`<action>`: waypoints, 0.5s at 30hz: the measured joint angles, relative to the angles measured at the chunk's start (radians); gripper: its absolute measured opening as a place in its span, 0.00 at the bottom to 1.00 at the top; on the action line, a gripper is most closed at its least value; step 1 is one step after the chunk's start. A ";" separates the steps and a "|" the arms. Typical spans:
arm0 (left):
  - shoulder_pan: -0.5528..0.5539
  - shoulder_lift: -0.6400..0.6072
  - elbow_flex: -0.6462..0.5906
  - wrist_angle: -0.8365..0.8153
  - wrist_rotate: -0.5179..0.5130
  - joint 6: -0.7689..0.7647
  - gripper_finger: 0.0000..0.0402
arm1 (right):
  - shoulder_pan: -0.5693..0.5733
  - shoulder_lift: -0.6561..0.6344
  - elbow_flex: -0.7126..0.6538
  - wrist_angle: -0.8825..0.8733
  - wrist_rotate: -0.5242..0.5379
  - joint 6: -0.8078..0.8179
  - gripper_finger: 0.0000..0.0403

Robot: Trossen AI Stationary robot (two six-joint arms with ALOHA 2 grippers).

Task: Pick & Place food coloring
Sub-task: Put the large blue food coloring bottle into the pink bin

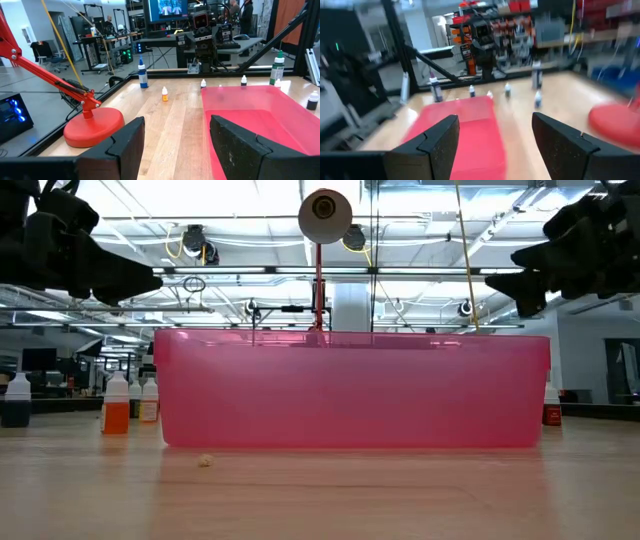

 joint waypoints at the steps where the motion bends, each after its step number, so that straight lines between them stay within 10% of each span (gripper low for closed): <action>1: 0.000 0.000 0.000 0.000 0.000 0.000 0.56 | 0.000 0.001 0.000 -0.006 0.000 0.068 0.59; 15: 0.000 0.000 0.000 0.000 0.000 0.000 0.56 | 0.000 0.000 0.000 0.015 0.002 0.475 0.59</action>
